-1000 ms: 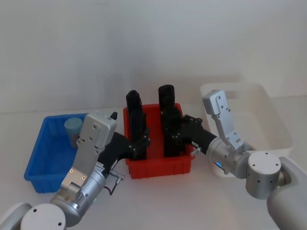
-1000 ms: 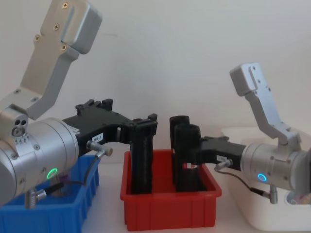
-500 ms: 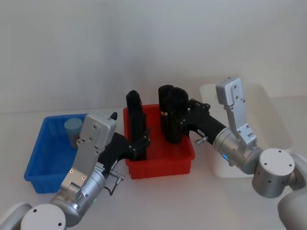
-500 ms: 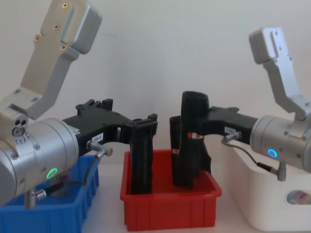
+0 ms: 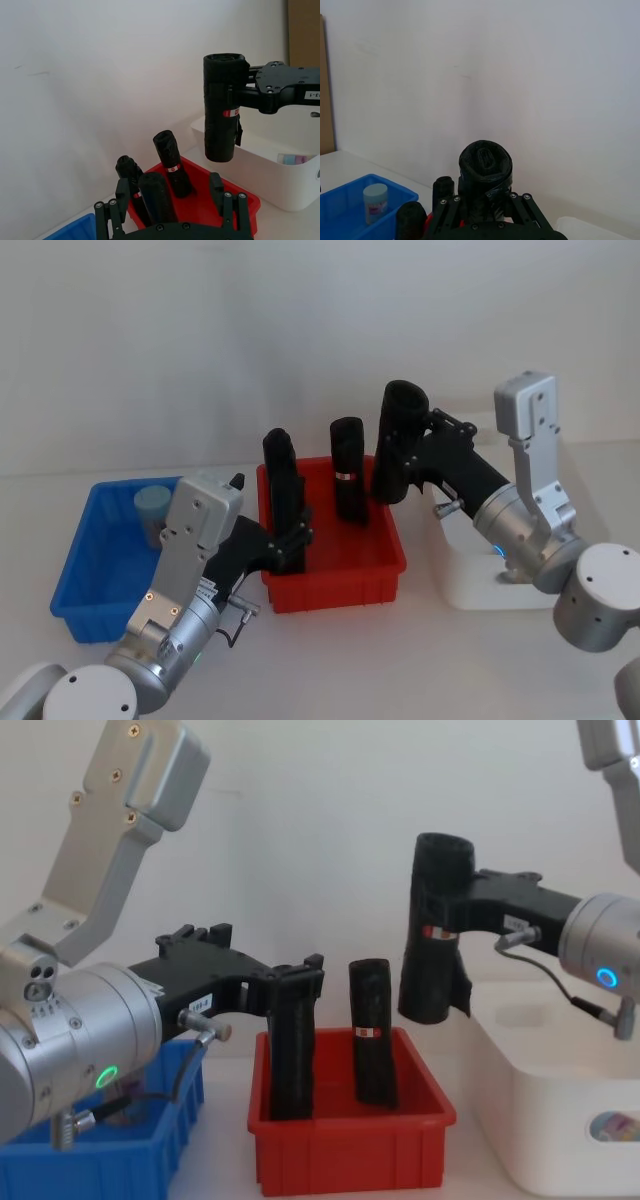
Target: Pick the cotton swabs from the blue box and place them into the white box.
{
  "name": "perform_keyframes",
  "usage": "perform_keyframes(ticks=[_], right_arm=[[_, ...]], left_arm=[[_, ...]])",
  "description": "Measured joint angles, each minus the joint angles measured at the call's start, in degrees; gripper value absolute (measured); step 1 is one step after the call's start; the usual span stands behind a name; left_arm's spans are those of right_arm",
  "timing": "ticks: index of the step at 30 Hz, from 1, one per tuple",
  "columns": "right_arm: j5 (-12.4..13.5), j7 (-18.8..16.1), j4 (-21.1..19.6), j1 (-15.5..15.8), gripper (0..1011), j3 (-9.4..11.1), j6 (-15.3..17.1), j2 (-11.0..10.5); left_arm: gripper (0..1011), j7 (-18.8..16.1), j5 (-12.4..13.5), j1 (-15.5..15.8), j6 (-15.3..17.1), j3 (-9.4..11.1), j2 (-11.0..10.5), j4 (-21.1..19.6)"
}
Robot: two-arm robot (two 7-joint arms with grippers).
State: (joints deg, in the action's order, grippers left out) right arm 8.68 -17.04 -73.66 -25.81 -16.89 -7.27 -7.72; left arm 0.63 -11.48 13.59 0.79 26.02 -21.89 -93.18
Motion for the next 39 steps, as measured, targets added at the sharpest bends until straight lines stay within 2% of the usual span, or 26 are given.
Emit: perform_keyframes(ticks=[6, 15, 26, 31, 32, 33, 38, 39], right_arm=[[-0.37, 2.57, -3.49, 1.38, 352, 0.7, 1.82, -1.08], [-0.76, 7.47, -8.21, 3.35, 352, 2.45, 6.75, -3.15], [-0.12, 9.97, -9.82, 4.36, 352, 4.11, 11.38, -4.77], [0.64, 10.04, -9.42, 4.4, 498, 4.61, 12.24, -5.11], [0.74, 10.03, -9.31, 4.4, 498, 4.67, 12.33, -5.14], [0.94, 9.98, -9.09, 4.39, 557, 4.8, 12.5, -5.21], [1.44, 9.76, -8.53, 4.3, 695, 5.03, 12.87, -5.33], [1.59, 9.69, -8.39, 4.26, 752, 5.1, 12.96, -5.37]], left_arm=[[1004, 0.0, 0.0, 0.0, 0.0, 0.0, 0.0, 0.0], [1004, 0.0, 0.0, 0.0, 0.0, 0.0, 0.0, 0.0], [1004, 0.0, 0.0, 0.0, 0.0, 0.0, 0.0, 0.0], [1004, 0.0, 0.0, 0.0, 0.0, 0.0, 0.0, 0.0], [1004, 0.0, 0.0, 0.0, 0.0, 0.0, 0.0, 0.0], [1004, 0.0, 0.0, 0.0, 0.0, 0.0, 0.0, 0.0], [1004, 0.0, 0.0, 0.0, 0.0, 0.0, 0.0, 0.0], [1004, 0.0, 0.0, 0.0, 0.0, 0.0, 0.0, 0.0]])
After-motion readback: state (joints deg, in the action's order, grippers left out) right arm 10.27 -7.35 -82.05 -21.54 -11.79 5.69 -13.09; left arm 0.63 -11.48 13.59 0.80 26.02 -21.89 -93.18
